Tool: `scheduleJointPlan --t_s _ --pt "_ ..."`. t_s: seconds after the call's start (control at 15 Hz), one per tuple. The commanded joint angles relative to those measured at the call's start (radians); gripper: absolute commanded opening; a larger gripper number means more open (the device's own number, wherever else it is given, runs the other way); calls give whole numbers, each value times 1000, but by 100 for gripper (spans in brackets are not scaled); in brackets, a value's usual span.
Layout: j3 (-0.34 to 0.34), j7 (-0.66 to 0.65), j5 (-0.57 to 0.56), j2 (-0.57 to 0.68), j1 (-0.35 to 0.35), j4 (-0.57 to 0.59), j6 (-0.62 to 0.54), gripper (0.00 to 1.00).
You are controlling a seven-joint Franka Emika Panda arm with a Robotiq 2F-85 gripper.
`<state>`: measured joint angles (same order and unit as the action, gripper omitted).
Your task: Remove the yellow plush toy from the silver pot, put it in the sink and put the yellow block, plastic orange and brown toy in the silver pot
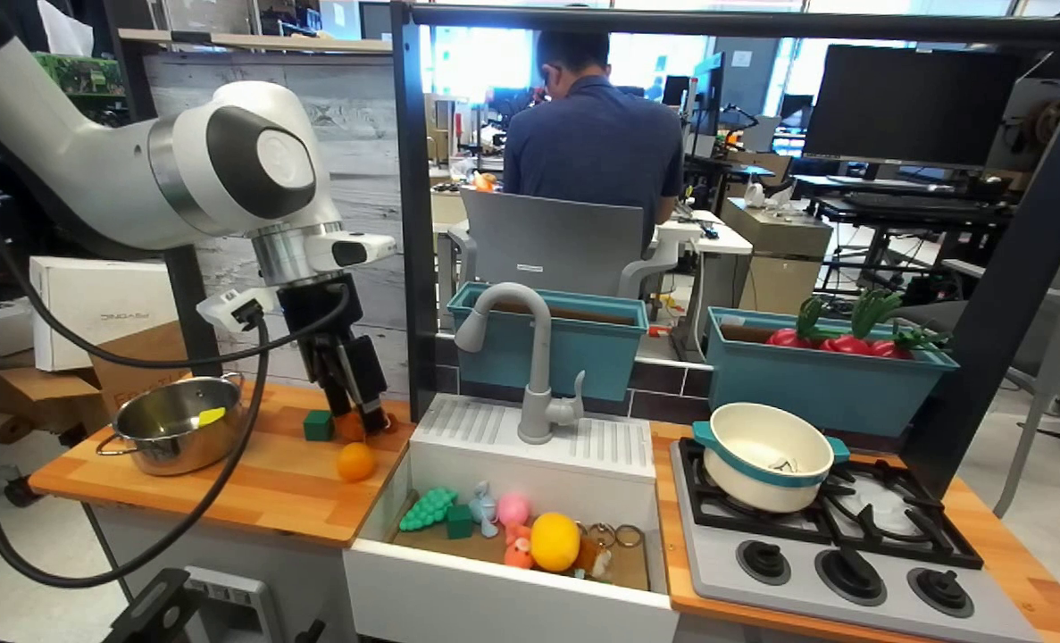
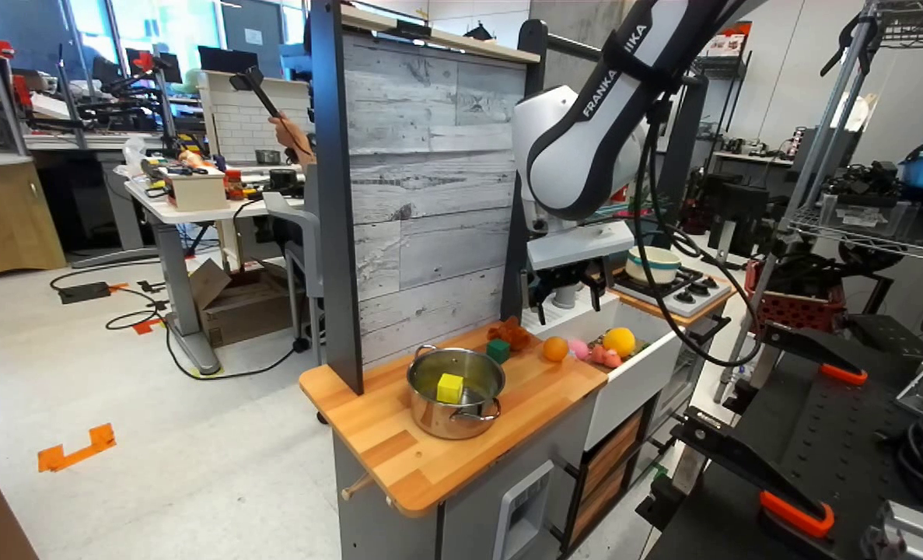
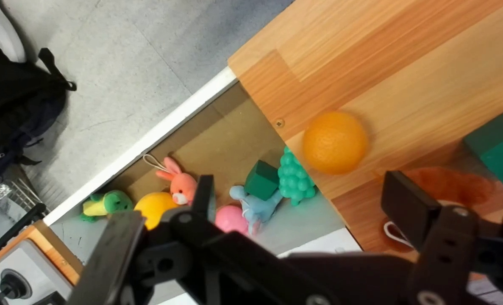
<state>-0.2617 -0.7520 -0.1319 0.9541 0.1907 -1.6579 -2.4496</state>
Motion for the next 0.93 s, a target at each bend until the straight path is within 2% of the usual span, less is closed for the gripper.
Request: scheduleJointPlan --t_s 0.0,0.47,0.87 --pt "38 33 27 55 -33 91 55 100" --pt "84 66 64 153 -78 230 154 100" --pt "69 58 60 226 -70 317 194 100"
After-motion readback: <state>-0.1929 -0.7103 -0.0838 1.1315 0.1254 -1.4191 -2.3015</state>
